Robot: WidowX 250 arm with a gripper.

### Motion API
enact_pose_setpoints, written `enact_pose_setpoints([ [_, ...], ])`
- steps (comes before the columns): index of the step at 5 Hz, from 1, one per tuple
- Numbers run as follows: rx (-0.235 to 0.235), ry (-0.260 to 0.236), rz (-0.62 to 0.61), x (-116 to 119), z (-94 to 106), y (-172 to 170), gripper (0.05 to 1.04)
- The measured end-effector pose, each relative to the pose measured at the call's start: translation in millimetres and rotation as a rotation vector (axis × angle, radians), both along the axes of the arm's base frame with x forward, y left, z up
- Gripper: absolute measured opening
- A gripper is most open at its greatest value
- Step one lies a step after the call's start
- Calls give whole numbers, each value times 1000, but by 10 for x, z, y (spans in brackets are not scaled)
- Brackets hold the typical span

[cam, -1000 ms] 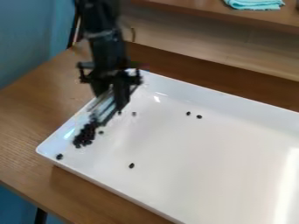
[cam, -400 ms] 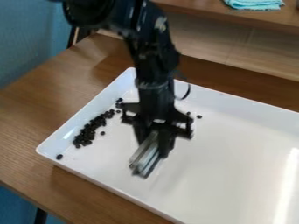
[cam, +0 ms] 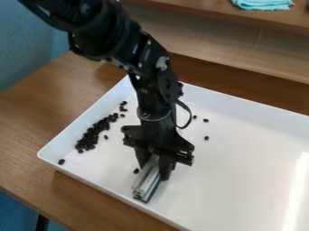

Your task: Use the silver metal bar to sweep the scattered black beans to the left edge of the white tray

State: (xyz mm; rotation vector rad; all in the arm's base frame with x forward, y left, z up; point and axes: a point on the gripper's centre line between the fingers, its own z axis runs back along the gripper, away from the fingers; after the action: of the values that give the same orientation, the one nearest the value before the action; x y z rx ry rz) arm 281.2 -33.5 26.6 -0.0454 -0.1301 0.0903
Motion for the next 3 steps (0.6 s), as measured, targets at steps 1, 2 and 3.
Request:
enact_pose_setpoints([
  [1, -14, 9, 26, 61, -5, 202, 402],
  [2, -14, 27, 55, 127, -5, 526, 402],
  [3, 5, 43, 46, 73, -6, 773, 402],
])
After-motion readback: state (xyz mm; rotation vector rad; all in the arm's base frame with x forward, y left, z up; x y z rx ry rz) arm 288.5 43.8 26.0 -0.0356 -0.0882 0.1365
